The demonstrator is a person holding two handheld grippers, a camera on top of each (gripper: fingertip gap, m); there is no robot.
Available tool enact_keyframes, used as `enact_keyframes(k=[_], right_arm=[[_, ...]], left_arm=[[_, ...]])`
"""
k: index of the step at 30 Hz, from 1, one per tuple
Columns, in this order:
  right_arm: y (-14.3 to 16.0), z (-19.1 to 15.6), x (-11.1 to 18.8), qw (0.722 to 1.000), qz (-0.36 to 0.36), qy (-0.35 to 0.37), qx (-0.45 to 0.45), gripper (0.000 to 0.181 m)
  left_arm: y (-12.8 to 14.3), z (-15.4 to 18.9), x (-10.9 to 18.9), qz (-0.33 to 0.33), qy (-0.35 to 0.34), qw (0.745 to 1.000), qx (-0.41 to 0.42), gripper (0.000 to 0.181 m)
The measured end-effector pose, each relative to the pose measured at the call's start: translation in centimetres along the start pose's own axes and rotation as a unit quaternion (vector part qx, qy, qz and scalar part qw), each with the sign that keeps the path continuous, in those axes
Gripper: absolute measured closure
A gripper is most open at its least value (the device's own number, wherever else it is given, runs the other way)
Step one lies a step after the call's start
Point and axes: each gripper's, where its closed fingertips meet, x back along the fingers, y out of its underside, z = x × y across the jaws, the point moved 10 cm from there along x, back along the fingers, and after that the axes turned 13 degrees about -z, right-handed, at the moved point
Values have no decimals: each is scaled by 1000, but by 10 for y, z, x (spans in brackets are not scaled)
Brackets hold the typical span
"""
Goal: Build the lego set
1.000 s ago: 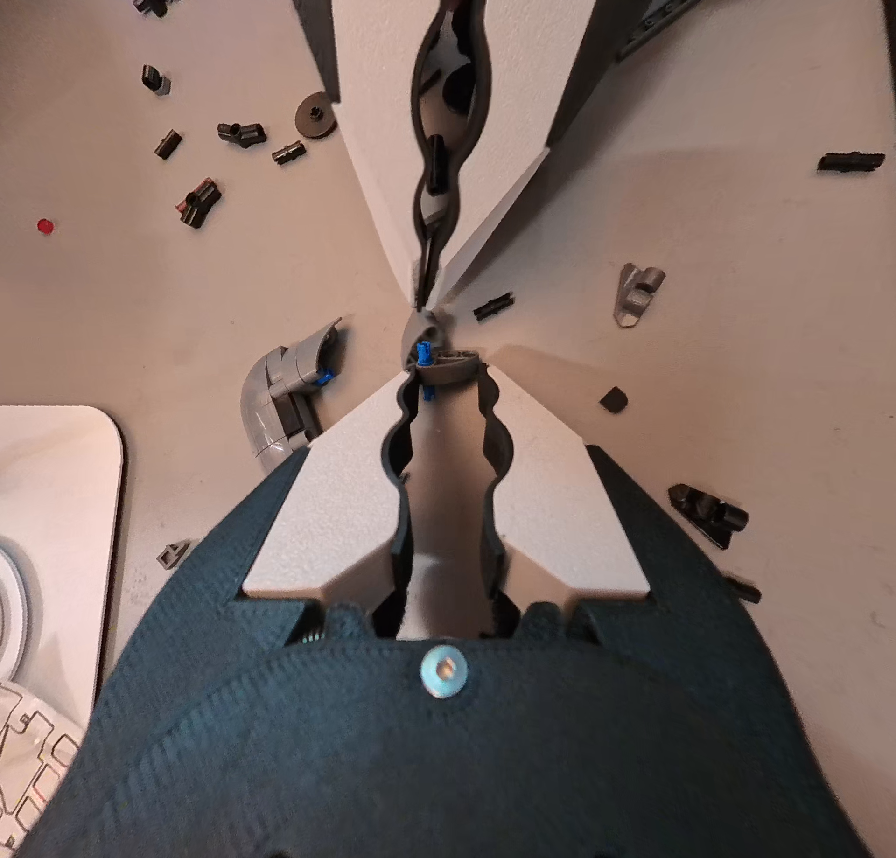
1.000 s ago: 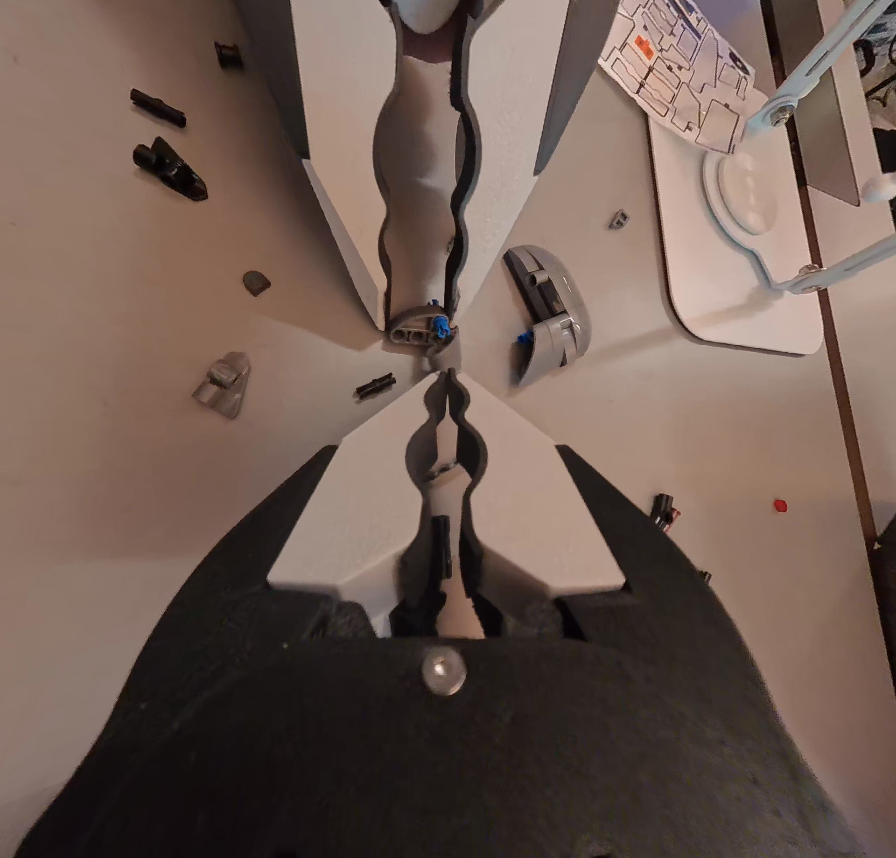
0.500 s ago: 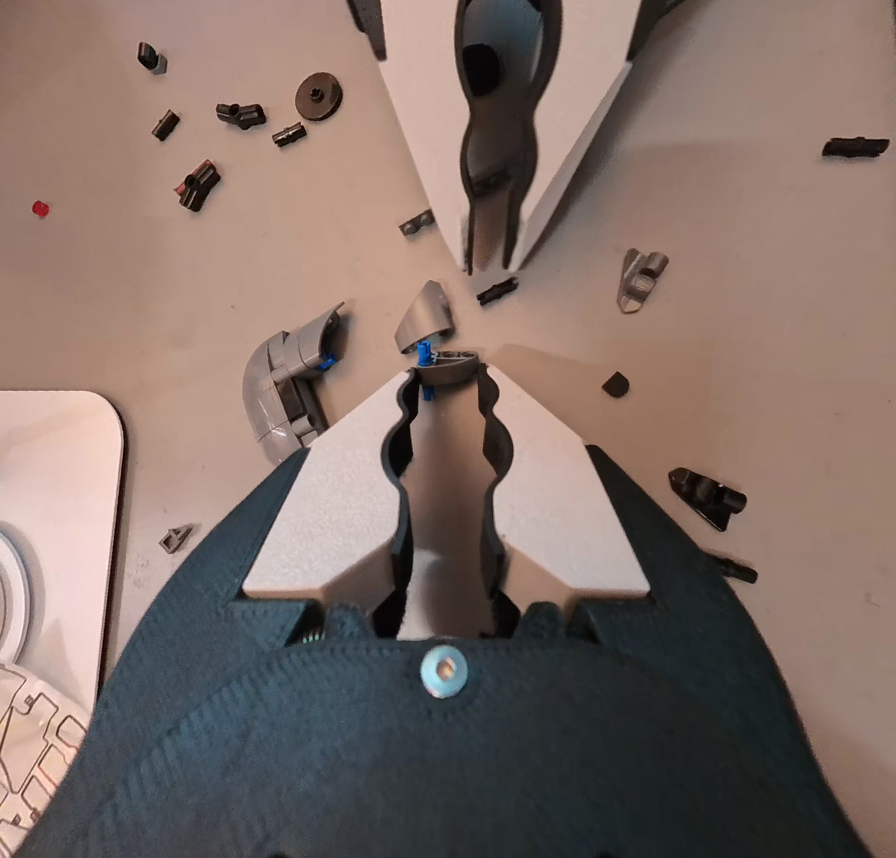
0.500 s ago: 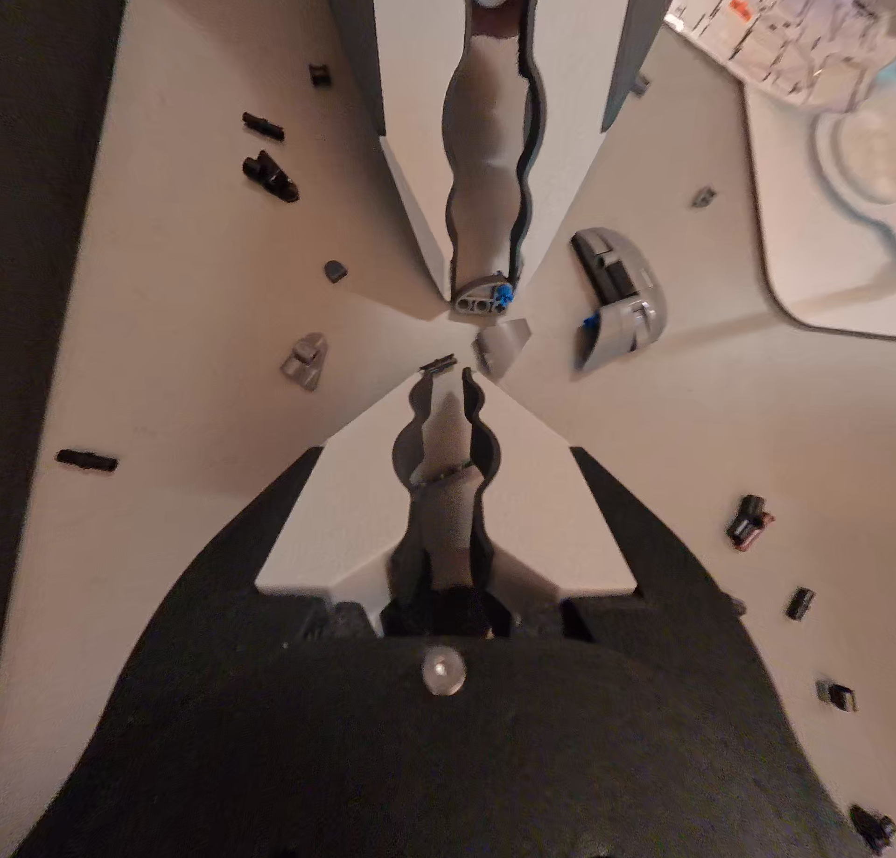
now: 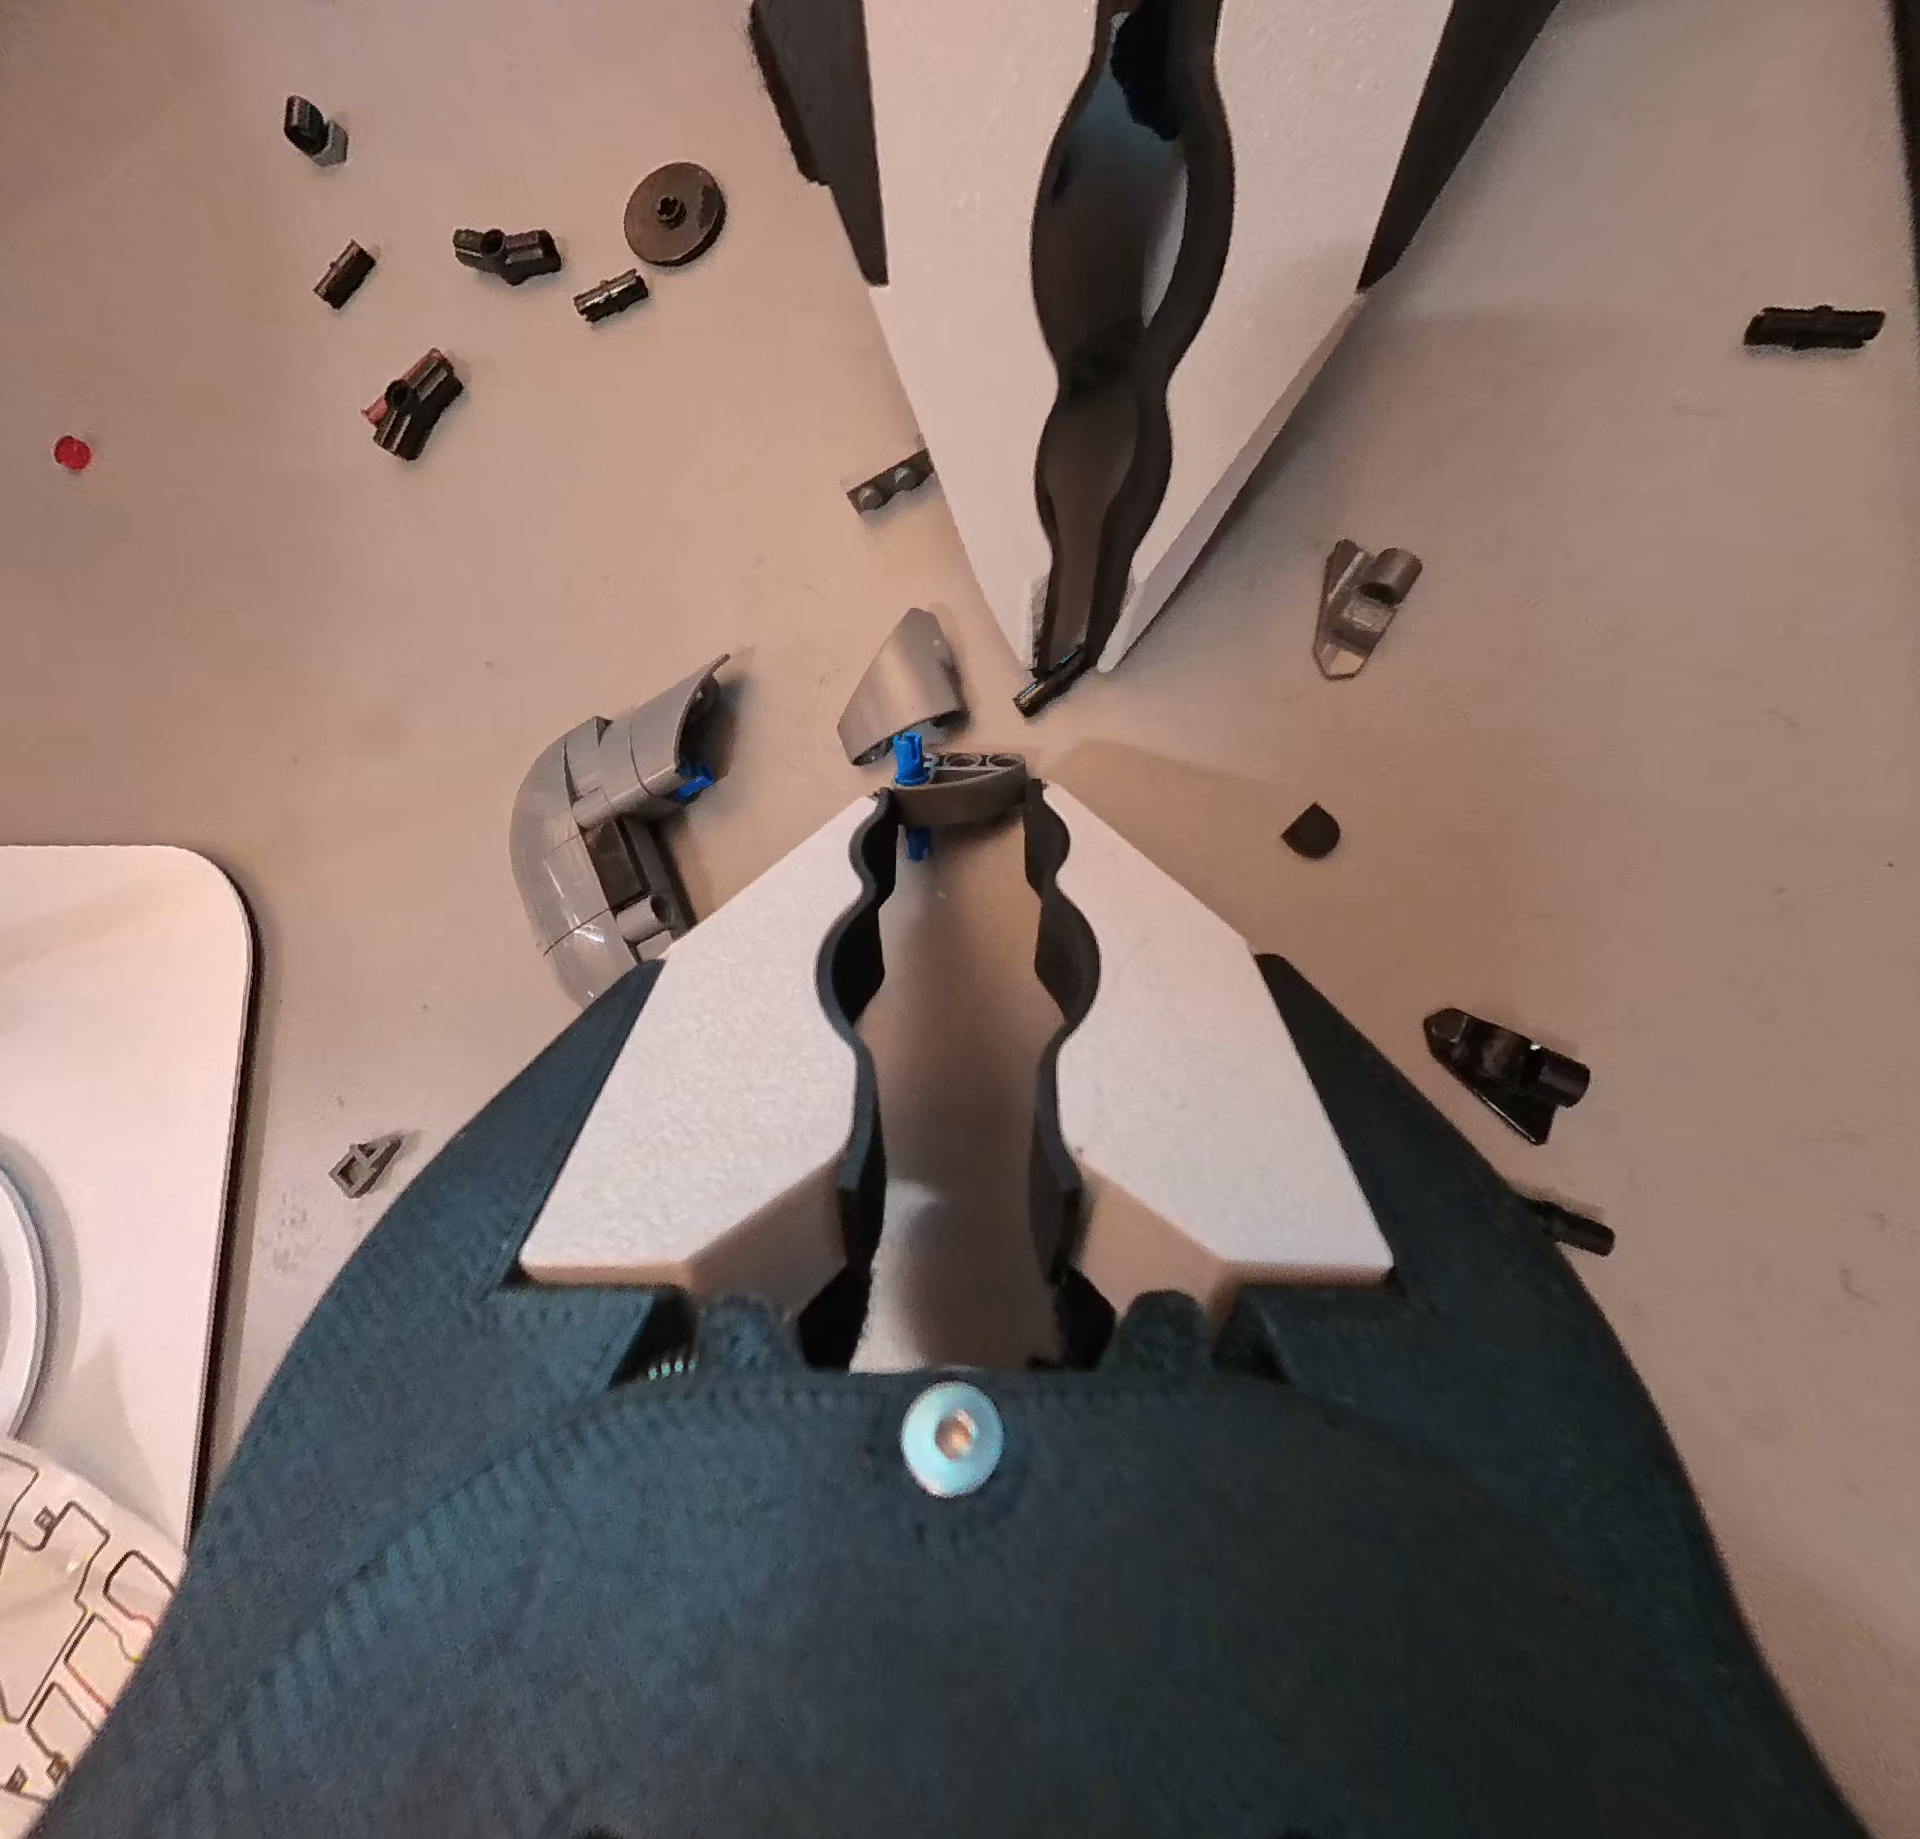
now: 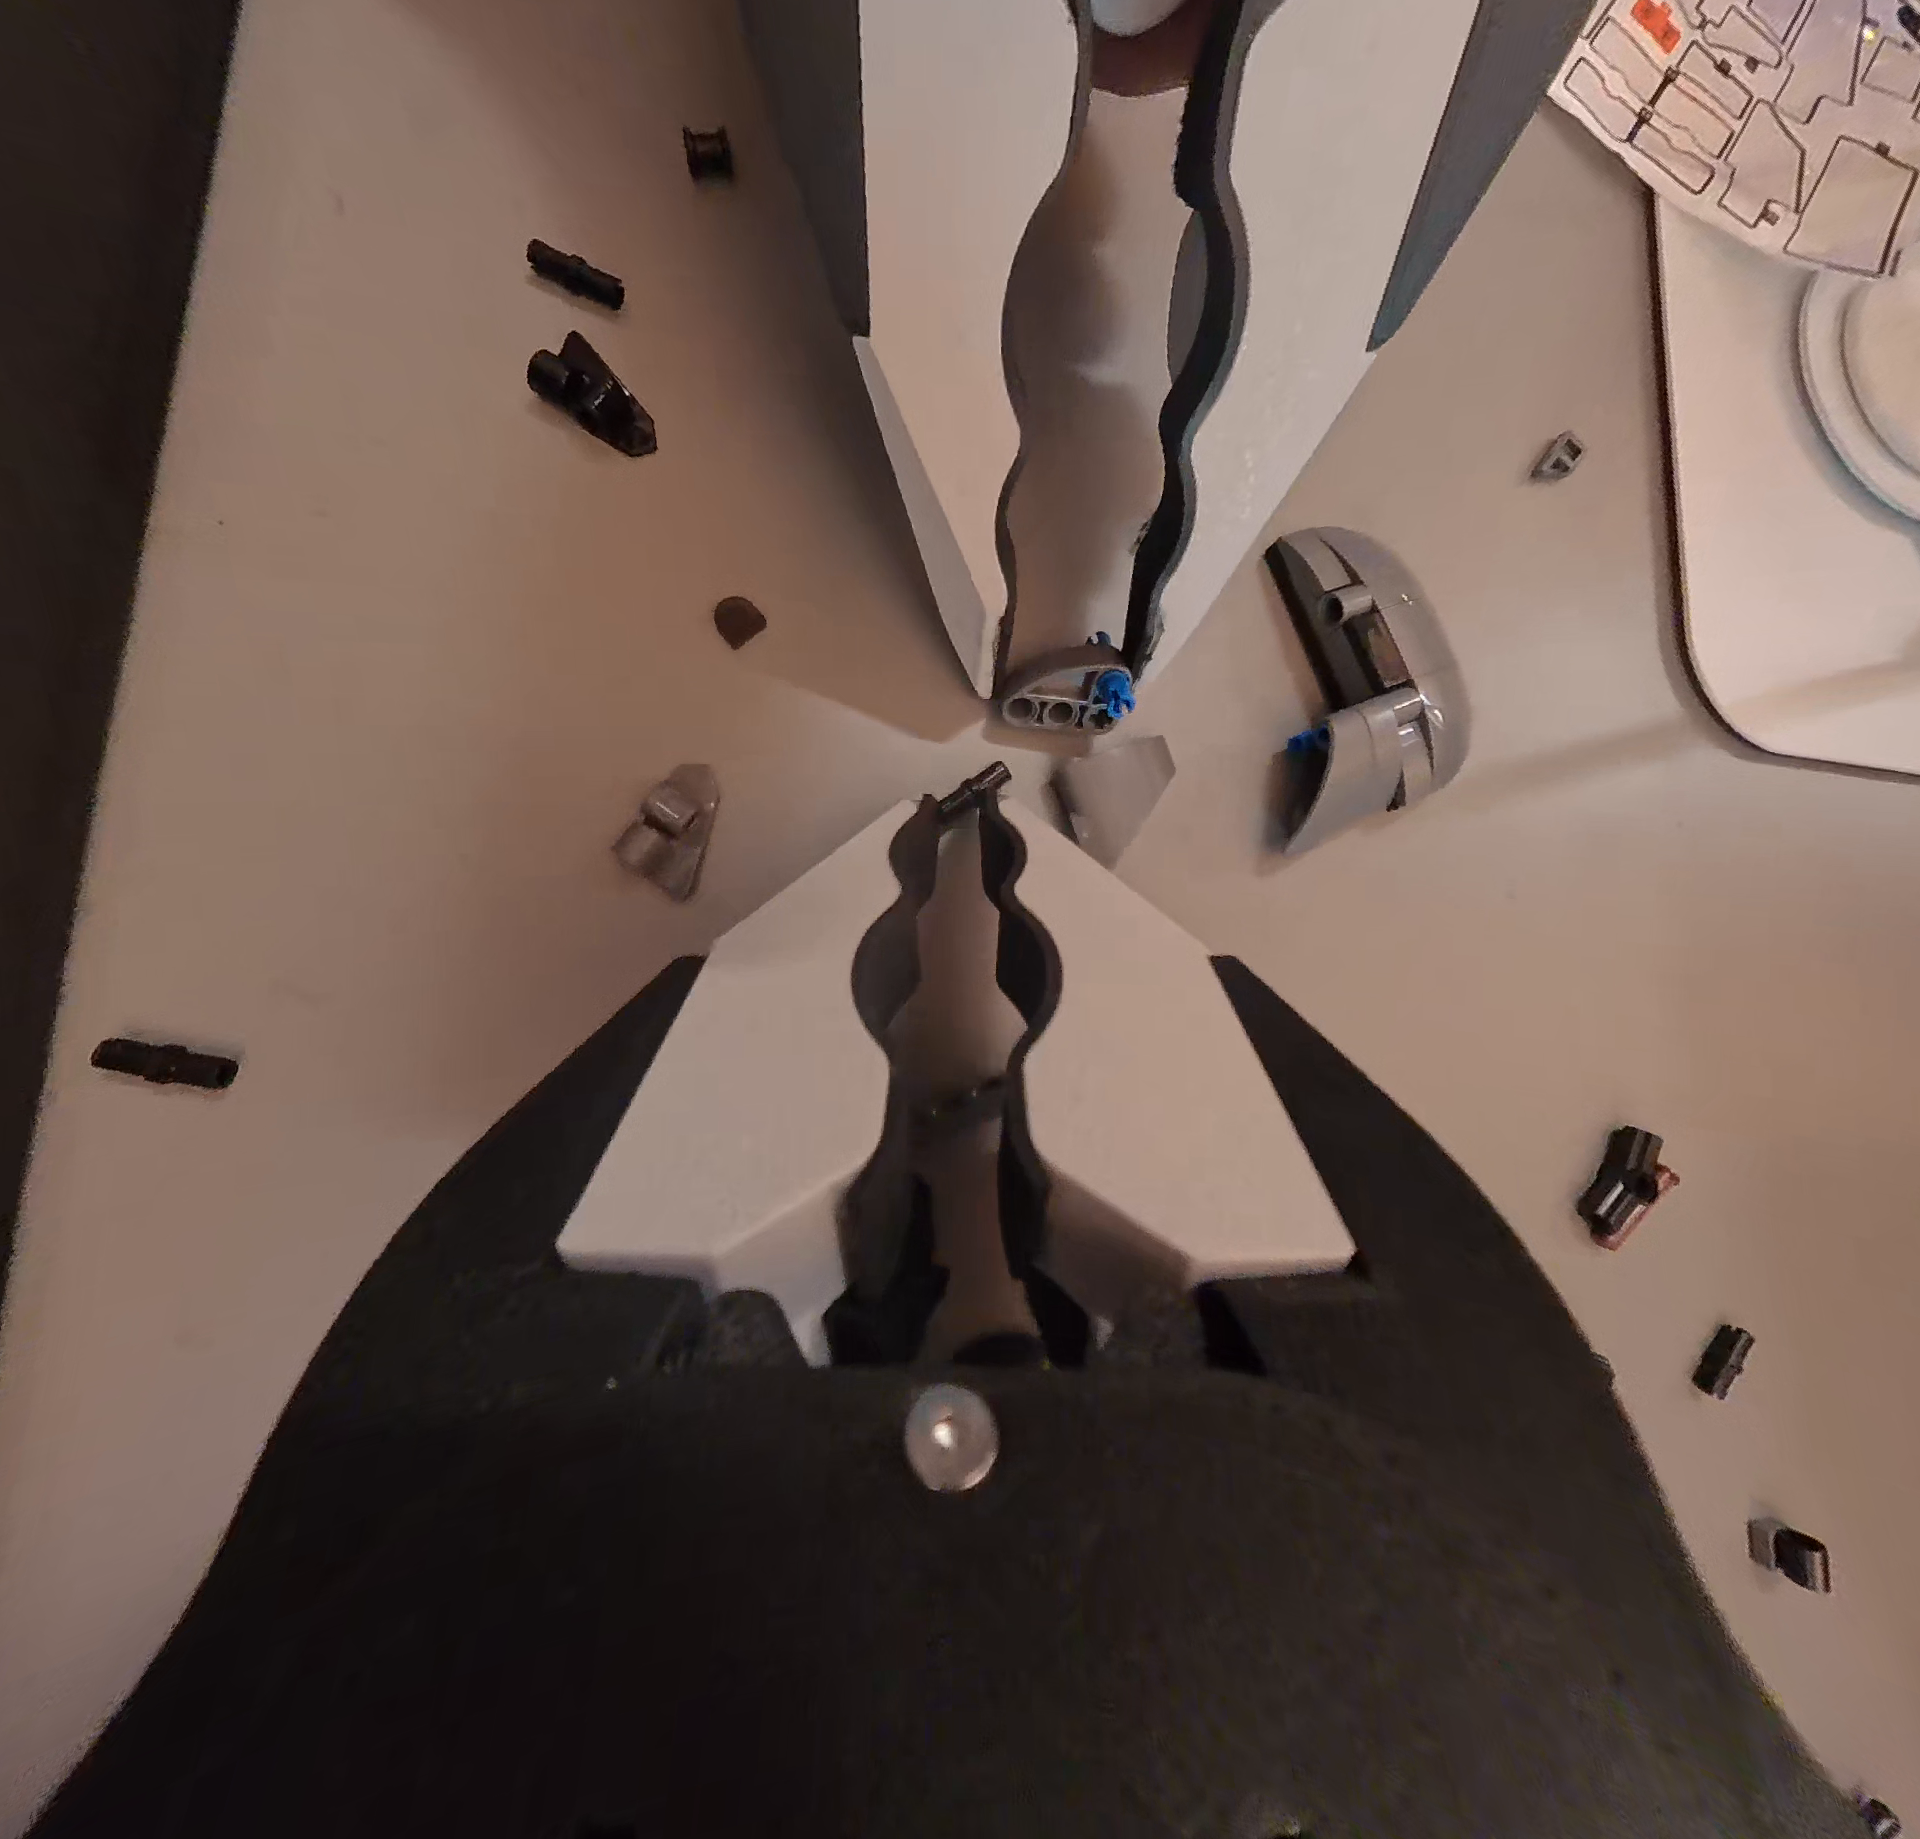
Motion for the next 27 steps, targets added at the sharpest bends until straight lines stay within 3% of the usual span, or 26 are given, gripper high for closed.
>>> enact_keyframes(k=[6, 17, 27], right_arm=[[-1, 0, 0, 1000, 6, -10, -16, 165], [-3, 0, -2, 1000, -4, 5, -4, 180], [-3, 0, -1, 1000, -9, 6, -6, 180]], left_arm=[[0, 1, 0, 0, 2, 1000, -2, 159], [0, 0, 1, -1, 5, 1000, -3, 159], [4, -1, 3, -5, 12, 1000, -2, 159]])
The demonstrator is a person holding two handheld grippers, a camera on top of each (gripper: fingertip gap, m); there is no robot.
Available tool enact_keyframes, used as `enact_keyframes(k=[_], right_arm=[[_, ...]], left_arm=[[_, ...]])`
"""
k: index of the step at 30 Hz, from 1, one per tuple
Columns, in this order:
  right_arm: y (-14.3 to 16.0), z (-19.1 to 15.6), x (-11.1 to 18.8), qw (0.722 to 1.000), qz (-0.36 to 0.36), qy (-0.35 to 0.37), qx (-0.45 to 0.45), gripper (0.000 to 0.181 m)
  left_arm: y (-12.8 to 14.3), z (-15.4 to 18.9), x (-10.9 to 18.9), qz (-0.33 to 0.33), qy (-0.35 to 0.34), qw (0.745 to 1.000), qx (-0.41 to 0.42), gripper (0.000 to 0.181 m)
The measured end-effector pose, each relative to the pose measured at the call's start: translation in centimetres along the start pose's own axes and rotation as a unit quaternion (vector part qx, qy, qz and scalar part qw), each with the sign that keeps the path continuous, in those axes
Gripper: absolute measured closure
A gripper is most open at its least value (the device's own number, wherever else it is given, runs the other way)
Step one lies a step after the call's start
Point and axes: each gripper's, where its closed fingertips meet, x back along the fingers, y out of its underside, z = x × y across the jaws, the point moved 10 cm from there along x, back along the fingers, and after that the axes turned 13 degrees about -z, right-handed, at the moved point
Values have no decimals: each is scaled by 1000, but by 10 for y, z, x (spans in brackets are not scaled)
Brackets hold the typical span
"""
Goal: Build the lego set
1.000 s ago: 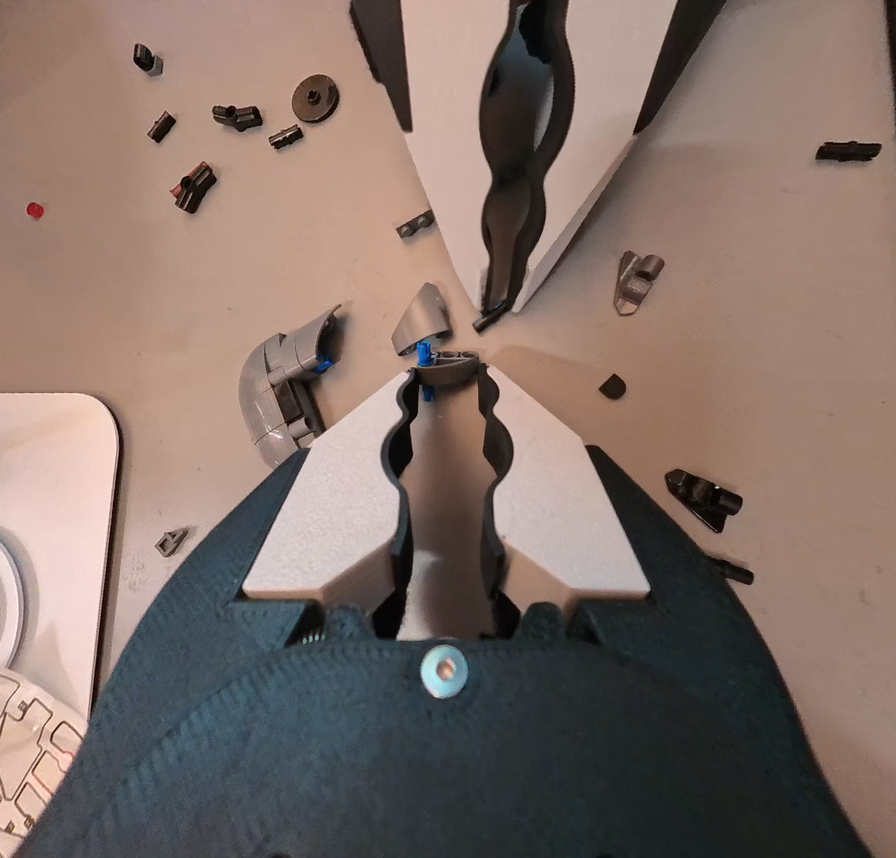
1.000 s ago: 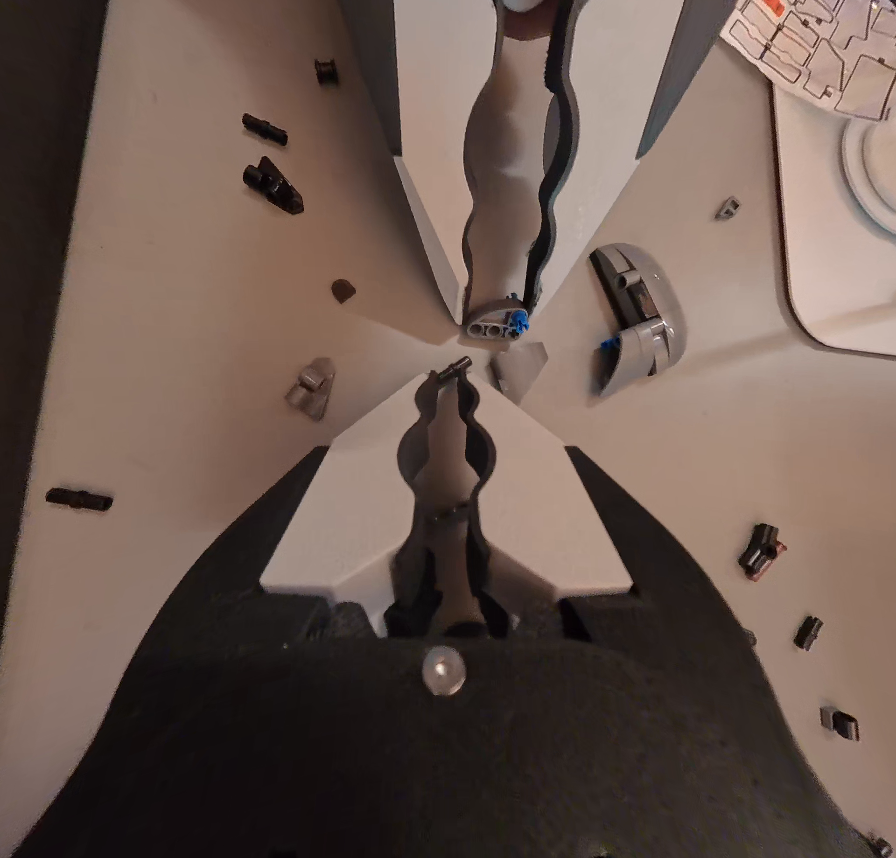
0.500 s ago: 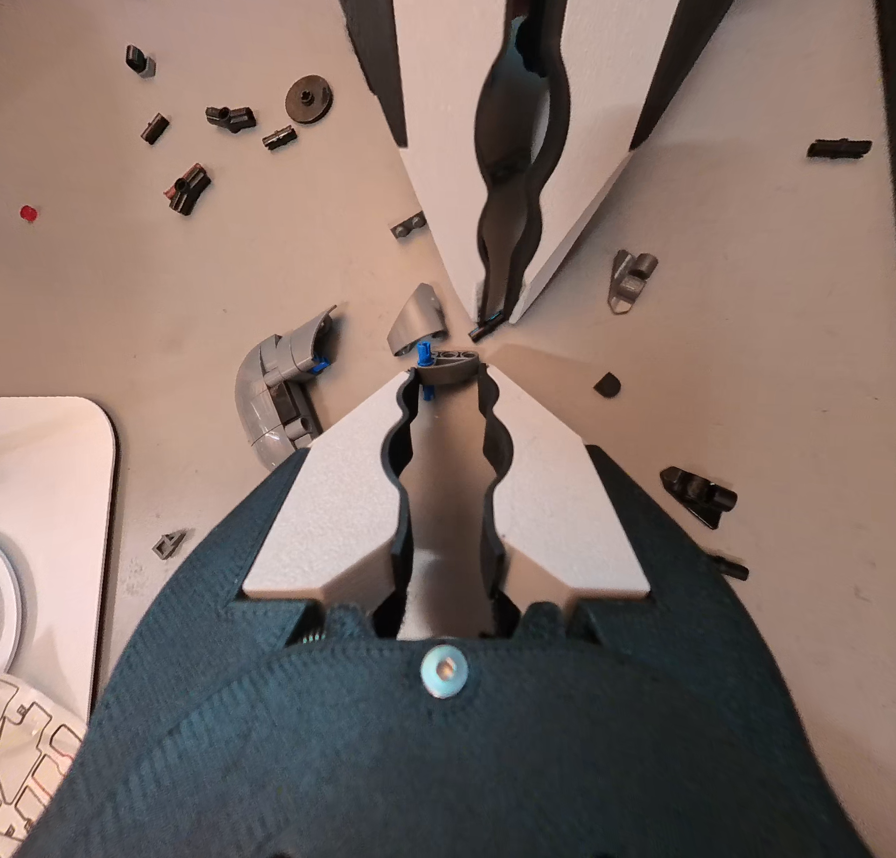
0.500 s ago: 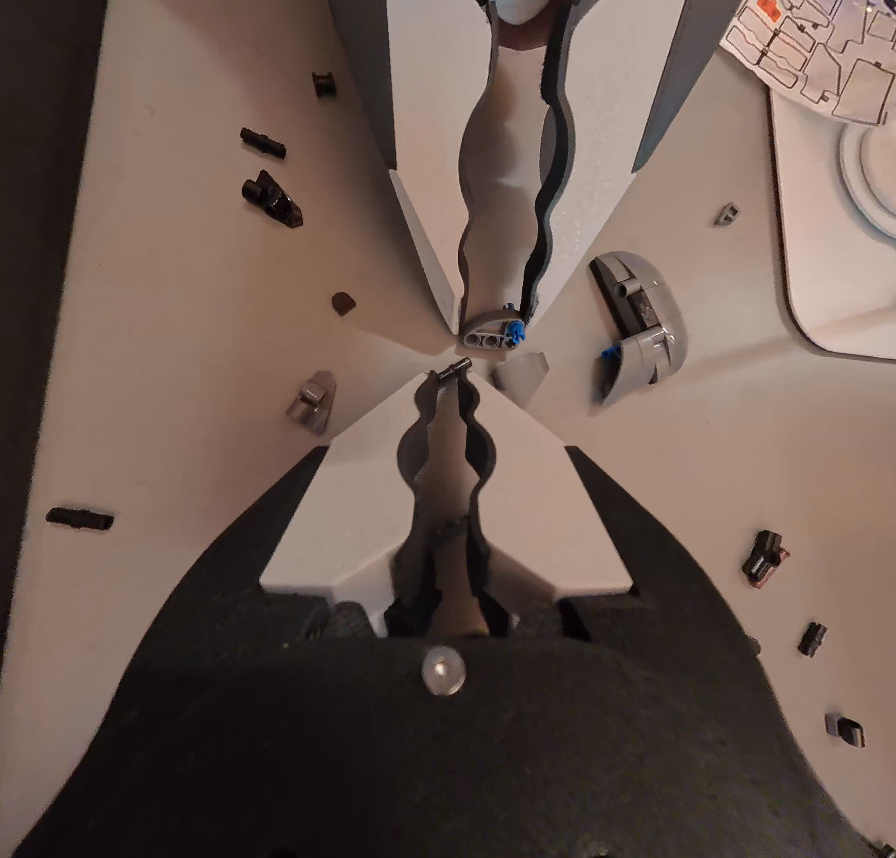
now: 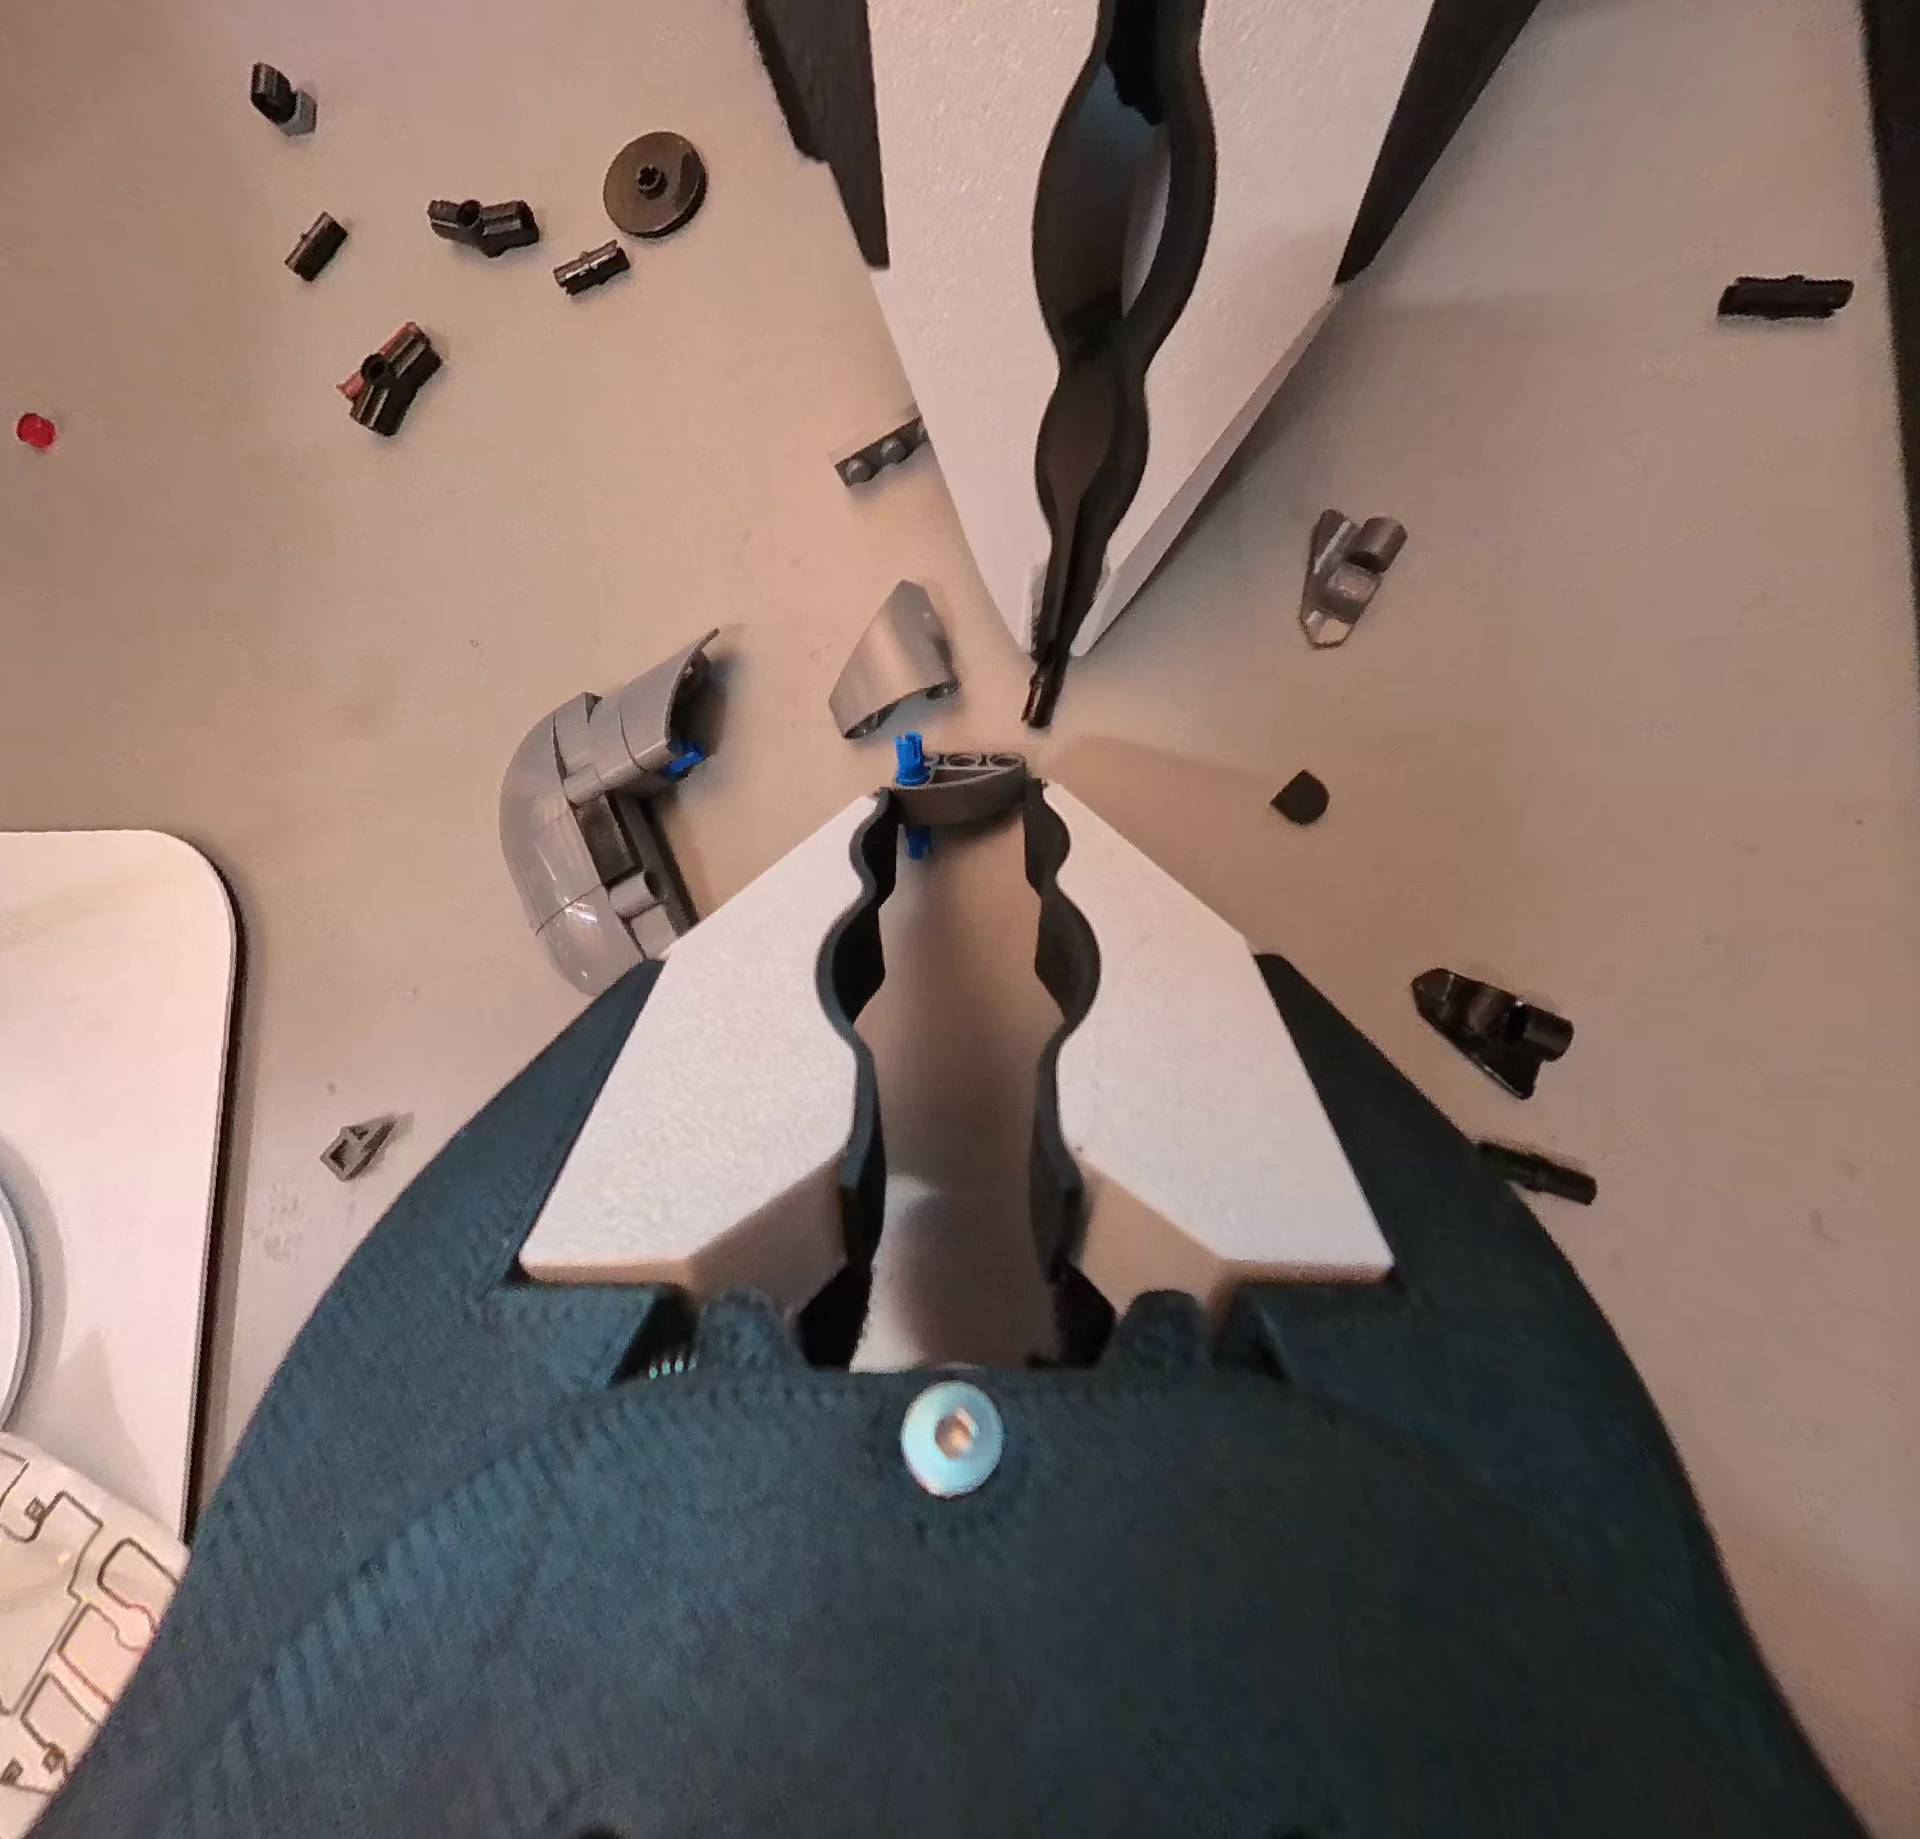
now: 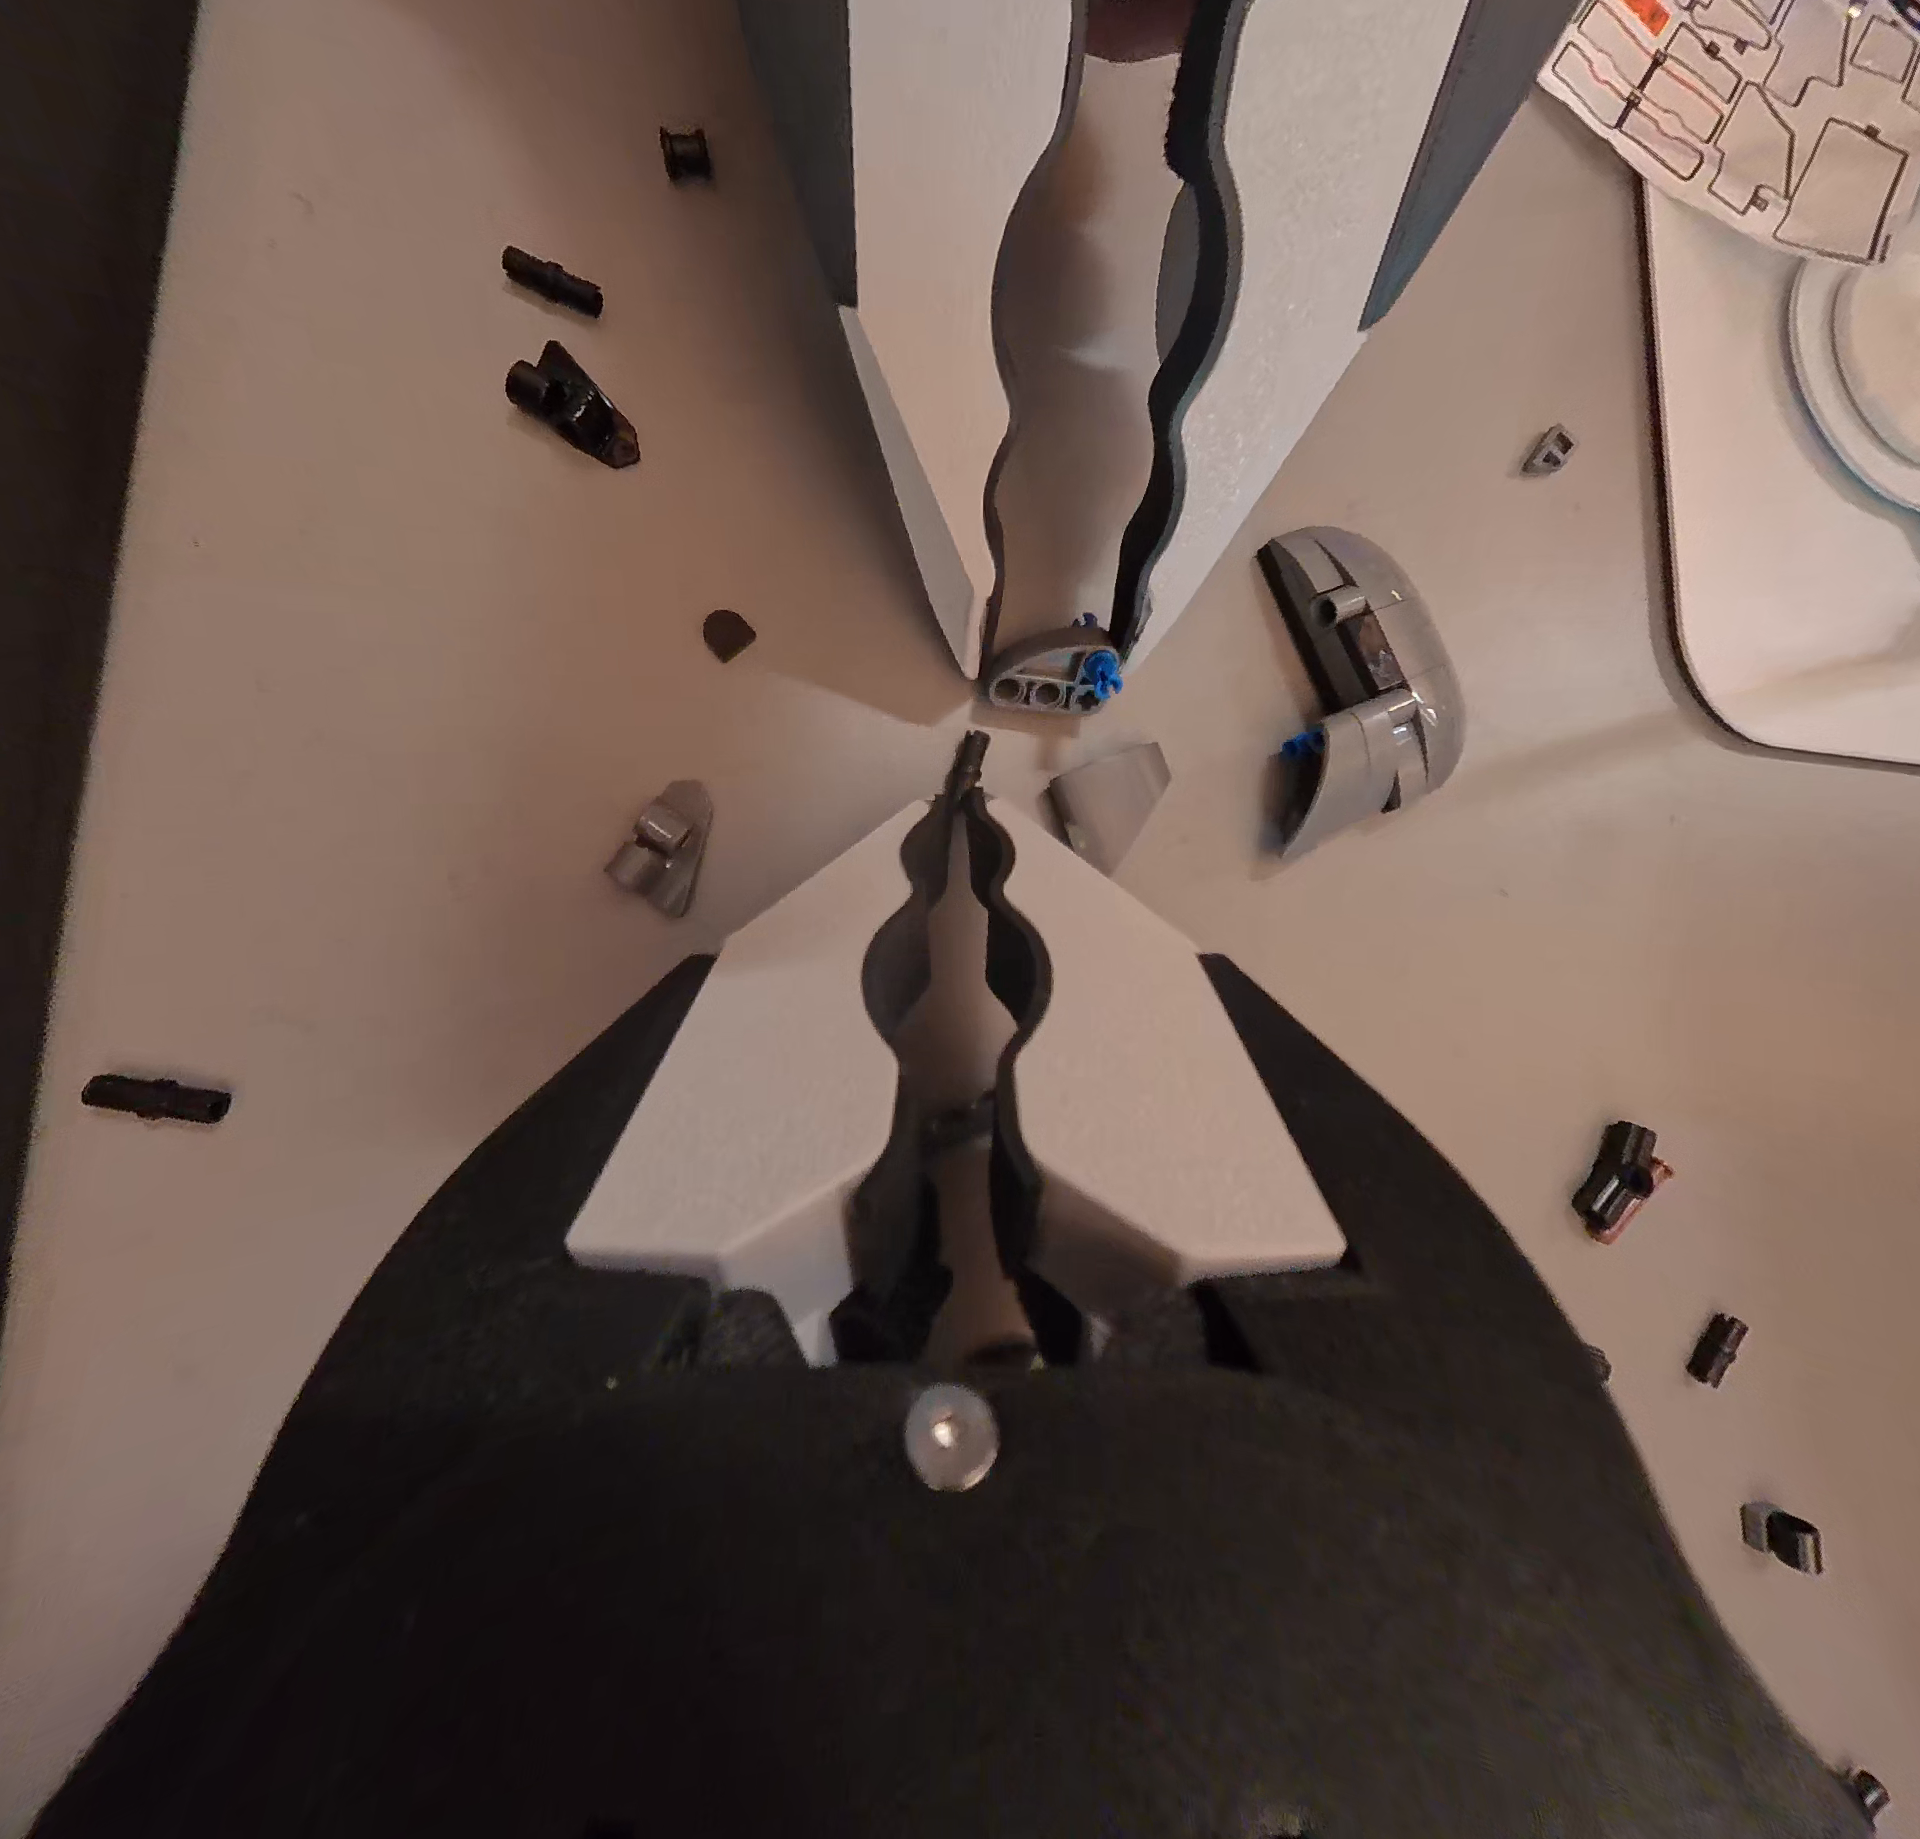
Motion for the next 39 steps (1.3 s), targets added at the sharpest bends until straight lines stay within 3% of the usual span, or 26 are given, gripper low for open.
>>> enact_keyframes(k=[39], right_arm=[[-7, 2, -1, 999, 11, 51, 9, 181]], left_arm=[[0, 1, -1, 8, 13, 1000, 6, 159]])
